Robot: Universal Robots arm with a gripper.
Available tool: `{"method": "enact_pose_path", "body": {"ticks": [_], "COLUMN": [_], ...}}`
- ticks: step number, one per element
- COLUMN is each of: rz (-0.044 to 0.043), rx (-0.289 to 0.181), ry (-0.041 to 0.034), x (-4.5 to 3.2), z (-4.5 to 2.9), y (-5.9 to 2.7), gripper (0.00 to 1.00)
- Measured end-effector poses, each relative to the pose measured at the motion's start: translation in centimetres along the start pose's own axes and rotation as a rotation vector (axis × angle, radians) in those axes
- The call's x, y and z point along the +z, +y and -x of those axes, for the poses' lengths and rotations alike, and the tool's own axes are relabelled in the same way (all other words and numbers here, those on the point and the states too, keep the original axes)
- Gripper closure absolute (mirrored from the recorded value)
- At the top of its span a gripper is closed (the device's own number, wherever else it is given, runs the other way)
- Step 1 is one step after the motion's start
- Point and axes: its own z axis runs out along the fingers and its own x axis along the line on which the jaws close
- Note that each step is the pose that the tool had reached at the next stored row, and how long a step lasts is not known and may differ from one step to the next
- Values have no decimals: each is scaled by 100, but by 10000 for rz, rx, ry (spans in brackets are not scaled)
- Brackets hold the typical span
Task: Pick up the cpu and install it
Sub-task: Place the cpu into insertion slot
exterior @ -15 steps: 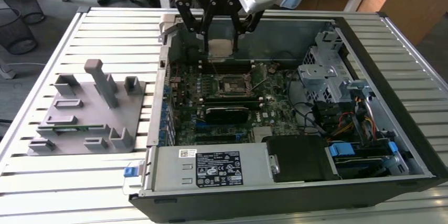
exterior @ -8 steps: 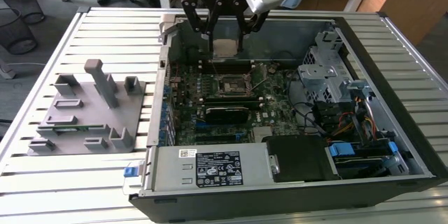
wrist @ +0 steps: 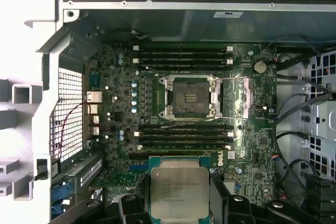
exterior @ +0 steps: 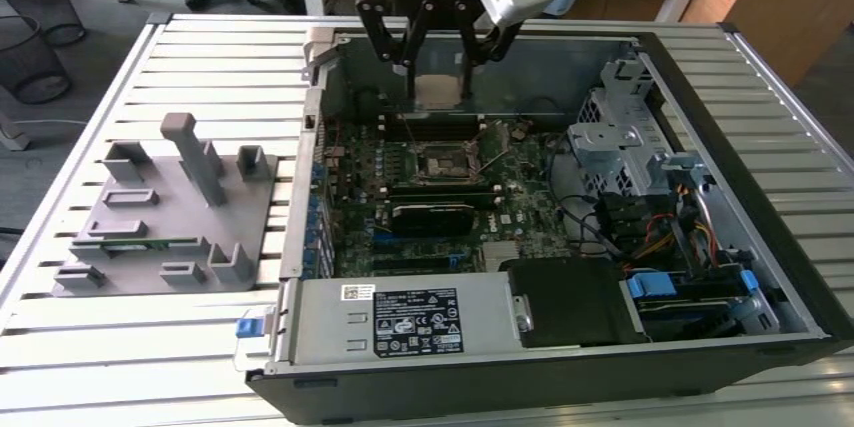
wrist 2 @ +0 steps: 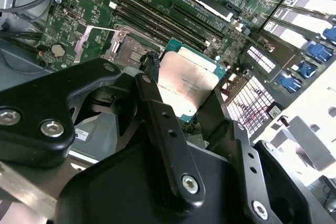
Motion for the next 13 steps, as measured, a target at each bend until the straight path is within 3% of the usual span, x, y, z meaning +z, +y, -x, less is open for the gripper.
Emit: {"method": "enact_pose_path", "body": {"ticks": [13], "rz": [-3], "rx": [220], "ry": [0], "x": [2], "z": [121], "y": [2], "gripper": [46]}}
